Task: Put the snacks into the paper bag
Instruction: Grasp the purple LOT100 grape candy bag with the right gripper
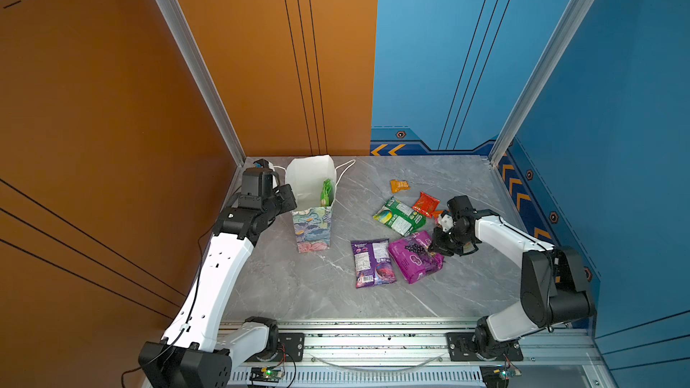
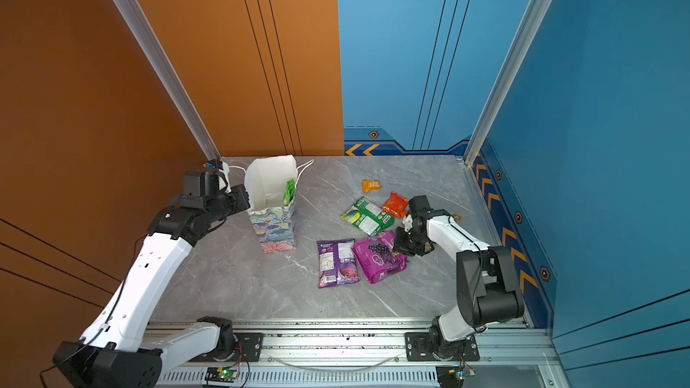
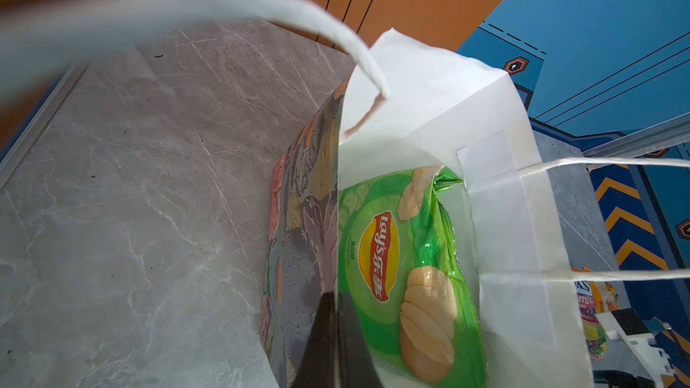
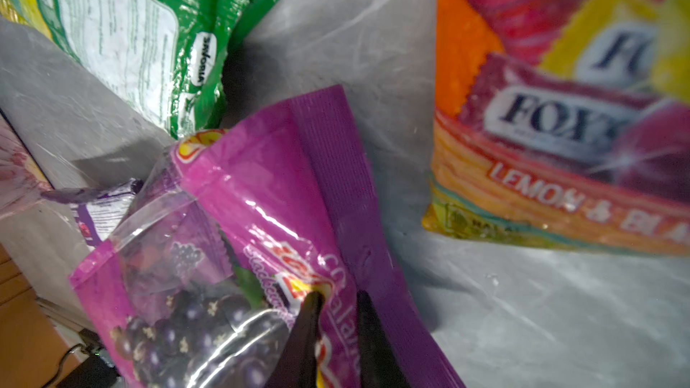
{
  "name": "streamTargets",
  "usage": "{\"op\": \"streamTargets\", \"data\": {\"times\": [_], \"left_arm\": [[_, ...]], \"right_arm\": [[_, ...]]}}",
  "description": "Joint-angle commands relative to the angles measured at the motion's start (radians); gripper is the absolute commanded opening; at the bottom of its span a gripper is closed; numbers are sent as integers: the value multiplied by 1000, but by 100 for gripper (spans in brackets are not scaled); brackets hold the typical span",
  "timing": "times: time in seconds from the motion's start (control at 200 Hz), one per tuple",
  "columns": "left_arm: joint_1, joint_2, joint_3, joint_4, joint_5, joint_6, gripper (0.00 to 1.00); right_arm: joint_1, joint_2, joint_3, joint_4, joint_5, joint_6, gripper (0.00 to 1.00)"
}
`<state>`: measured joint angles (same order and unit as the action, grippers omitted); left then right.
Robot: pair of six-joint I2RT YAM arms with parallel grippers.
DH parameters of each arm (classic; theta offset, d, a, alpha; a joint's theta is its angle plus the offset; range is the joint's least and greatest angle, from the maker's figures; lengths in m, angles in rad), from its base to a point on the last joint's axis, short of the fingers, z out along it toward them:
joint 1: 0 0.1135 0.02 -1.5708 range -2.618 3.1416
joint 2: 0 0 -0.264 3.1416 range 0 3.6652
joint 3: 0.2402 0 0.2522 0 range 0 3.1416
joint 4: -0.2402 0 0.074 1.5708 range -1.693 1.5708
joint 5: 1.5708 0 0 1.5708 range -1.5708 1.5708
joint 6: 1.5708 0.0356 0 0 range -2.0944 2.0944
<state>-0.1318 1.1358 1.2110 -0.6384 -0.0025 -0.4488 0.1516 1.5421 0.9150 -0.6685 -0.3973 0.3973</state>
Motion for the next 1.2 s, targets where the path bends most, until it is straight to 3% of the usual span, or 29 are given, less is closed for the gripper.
{"op": "streamTargets", "data": {"times": [0.0, 0.07, 0.611, 0.961, 1.196], "left_arm": [[11, -9, -12, 28, 4, 6, 0], [12, -9, -13, 27, 6, 5, 0], [17, -11, -14, 29, 10, 1, 0], [18, 0, -8, 29, 30, -4, 0], [11, -9, -1, 28, 7, 3, 0]], "right_arm": [[10, -18, -24, 5, 14, 21, 8], [11, -37, -22, 6, 14, 37, 0], [35, -300, -78, 141, 63, 356, 0], [115, -448, -62, 161, 230, 534, 0], [200, -494, 4, 172, 377, 572, 0]]}}
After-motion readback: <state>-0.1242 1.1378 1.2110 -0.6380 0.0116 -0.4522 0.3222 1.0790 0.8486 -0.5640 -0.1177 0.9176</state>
